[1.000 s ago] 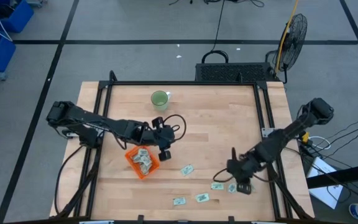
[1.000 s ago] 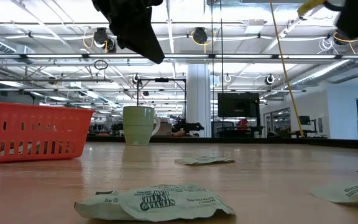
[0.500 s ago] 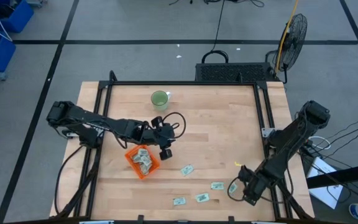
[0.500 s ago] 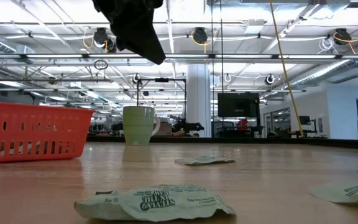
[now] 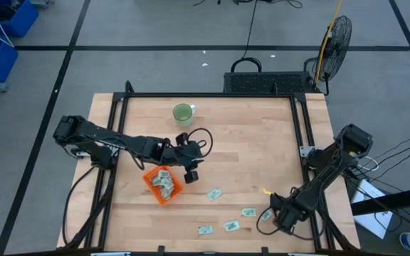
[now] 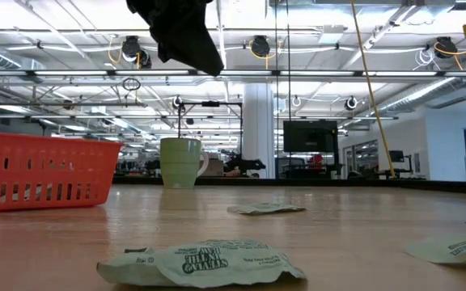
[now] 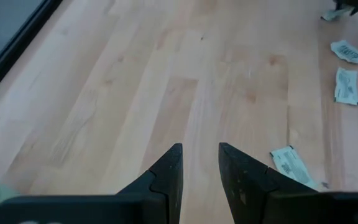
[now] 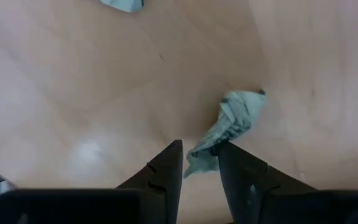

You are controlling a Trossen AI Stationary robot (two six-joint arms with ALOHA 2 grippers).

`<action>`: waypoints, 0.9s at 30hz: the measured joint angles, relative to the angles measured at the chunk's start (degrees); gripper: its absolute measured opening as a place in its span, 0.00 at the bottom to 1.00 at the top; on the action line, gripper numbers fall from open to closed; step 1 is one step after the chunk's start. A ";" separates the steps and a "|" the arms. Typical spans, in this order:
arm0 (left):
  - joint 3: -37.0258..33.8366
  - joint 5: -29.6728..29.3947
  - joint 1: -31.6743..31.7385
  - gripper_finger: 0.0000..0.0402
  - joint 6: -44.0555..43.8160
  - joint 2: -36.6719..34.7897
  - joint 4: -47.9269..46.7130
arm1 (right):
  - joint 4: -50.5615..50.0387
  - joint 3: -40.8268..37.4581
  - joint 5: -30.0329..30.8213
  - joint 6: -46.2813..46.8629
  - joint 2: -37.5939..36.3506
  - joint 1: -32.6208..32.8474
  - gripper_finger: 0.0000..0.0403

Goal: Pick and place Stevia / Truvia into bins
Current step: Put the stevia packet into the orange basket

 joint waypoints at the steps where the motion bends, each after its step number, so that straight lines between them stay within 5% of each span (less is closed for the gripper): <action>1: 0.00 0.03 0.00 0.26 0.47 0.00 0.30 | 0.05 0.00 -0.03 -0.85 0.41 0.00 0.22; 9: 0.00 0.09 0.00 0.26 3.01 0.00 0.73 | -0.40 -0.01 1.55 -6.18 0.53 -0.02 0.02; 16: 0.00 -1.56 -0.02 0.26 5.85 -0.02 0.73 | 5.14 -0.07 15.43 -12.45 -4.11 -2.36 0.01; 22: 0.00 -5.77 -0.02 0.26 5.45 -0.04 0.50 | 15.99 -0.02 35.95 -40.17 -5.91 -10.90 0.00; 27: 0.00 -5.82 -1.16 0.26 0.74 -0.33 -1.34 | 37.64 0.00 31.17 -75.86 -4.22 -22.93 0.00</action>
